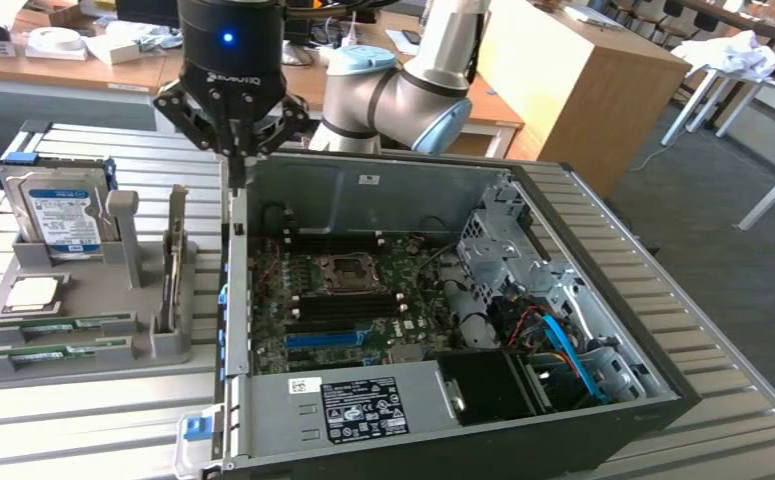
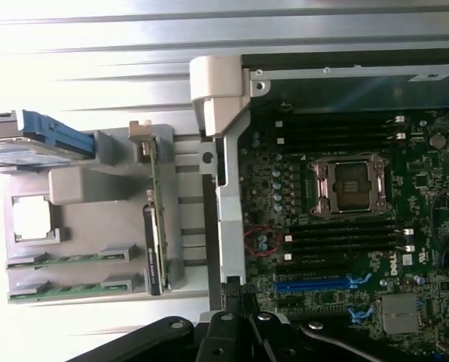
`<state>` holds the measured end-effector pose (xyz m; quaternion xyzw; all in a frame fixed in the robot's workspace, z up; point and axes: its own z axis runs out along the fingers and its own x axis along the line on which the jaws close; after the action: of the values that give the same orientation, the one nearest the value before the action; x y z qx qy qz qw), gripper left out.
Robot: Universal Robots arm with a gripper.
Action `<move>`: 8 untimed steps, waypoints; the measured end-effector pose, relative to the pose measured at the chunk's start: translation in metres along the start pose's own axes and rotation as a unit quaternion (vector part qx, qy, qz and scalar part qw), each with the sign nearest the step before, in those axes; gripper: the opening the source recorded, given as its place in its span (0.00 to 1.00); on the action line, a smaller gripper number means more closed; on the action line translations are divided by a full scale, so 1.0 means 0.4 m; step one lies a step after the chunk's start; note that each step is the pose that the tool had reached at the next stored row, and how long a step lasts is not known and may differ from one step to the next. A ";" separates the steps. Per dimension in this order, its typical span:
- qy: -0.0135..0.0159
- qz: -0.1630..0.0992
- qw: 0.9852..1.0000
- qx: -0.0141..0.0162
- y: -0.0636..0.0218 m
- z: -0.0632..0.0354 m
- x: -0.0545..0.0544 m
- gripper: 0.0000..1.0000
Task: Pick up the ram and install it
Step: 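Reach for the ram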
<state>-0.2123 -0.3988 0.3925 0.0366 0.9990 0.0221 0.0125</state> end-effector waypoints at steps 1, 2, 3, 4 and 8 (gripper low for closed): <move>0.000 0.000 1.000 0.000 0.000 0.000 0.004 0.10; 0.000 0.000 1.000 0.000 -0.001 0.000 0.008 0.10; 0.000 0.000 1.000 0.000 -0.001 0.000 0.012 0.10; 0.000 0.000 1.000 0.000 -0.001 0.000 0.016 0.10; 0.000 0.000 1.000 0.000 -0.002 -0.001 0.033 0.10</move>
<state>-0.2257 -0.3988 0.3923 0.0362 0.9990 0.0221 0.0124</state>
